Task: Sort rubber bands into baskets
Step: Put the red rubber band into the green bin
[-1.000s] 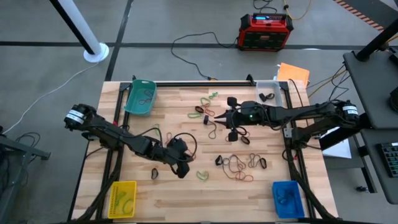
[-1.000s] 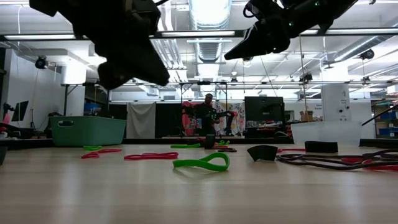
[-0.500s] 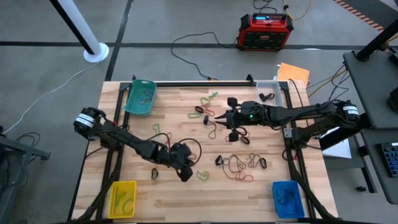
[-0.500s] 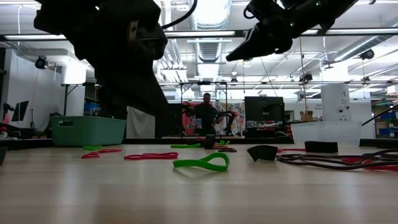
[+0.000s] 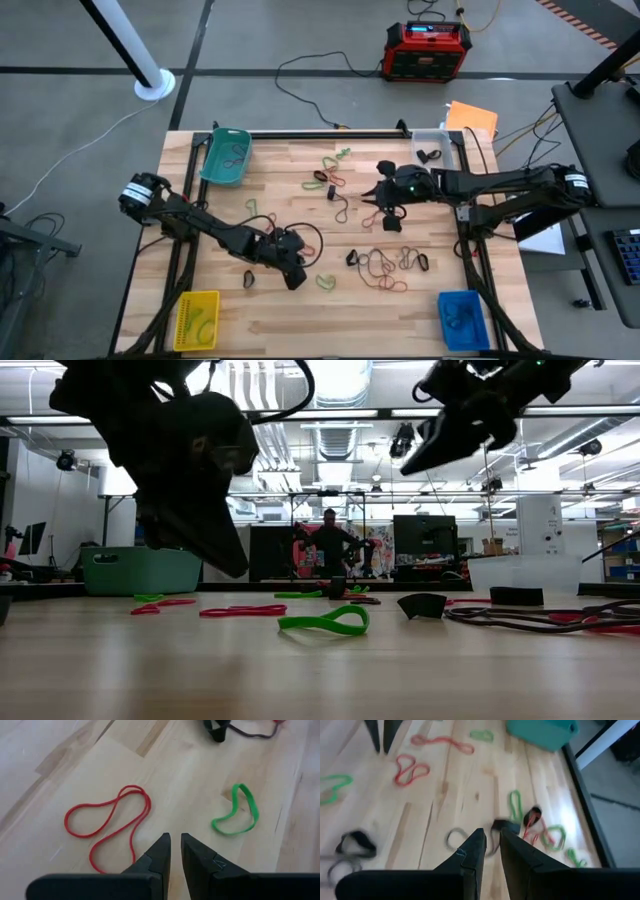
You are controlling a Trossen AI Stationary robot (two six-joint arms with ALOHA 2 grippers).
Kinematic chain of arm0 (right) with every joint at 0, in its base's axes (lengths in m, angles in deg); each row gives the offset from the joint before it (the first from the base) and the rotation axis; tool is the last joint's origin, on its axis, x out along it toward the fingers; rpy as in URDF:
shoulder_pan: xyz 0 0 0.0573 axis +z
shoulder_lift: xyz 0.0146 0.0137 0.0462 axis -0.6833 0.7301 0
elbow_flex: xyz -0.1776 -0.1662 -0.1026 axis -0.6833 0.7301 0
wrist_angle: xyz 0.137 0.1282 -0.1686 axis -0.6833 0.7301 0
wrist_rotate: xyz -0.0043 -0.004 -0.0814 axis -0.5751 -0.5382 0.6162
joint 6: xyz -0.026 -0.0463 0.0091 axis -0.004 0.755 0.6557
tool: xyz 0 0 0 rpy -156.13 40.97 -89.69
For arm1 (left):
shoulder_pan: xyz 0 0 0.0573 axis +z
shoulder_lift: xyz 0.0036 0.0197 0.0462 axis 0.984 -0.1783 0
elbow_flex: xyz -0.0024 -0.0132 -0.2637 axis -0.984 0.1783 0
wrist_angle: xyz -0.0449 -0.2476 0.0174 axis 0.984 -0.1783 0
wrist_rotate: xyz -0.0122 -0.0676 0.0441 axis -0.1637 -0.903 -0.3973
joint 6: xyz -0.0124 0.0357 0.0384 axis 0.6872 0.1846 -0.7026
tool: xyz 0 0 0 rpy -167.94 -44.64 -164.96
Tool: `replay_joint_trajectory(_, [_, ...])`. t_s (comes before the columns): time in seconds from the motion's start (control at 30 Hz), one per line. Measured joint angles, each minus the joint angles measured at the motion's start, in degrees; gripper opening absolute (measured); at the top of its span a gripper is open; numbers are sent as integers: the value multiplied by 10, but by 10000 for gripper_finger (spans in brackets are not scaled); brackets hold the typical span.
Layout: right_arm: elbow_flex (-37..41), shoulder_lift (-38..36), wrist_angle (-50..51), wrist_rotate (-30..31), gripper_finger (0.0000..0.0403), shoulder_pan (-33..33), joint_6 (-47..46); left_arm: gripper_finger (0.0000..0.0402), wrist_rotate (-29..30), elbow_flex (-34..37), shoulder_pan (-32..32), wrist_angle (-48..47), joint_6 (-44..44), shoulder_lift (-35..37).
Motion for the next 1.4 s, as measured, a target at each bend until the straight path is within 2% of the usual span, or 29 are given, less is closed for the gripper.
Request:
replay_joint_trajectory(0.17, [16,-21,9,0,52,0,-11,33,-4,-1,1,-3,0,0])
replay_joint_trajectory(0.27, [19,-27,5,0,52,0,-15,50,5,-5,1,-19,-11,0])
replay_joint_trajectory(0.4, [20,-28,5,0,52,0,-38,86,48,-5,1,-66,-18,0])
replay_joint_trajectory(0.57, [26,-27,5,-3,52,0,-60,143,85,-5,2,-68,-63,0])
replay_joint_trajectory(0.8, [29,-27,6,-55,52,0,-91,198,107,-2,2,-60,-131,0])
replay_joint_trajectory(1.1, [41,-27,5,-60,52,1,-127,206,107,12,2,-27,-146,-5])
replay_joint_trajectory(1.27, [50,-27,6,-60,52,1,-130,206,107,18,1,43,-212,-41])
replay_joint_trajectory(1.4, [51,-27,5,-60,52,0,-131,206,107,18,1,61,-226,-71])
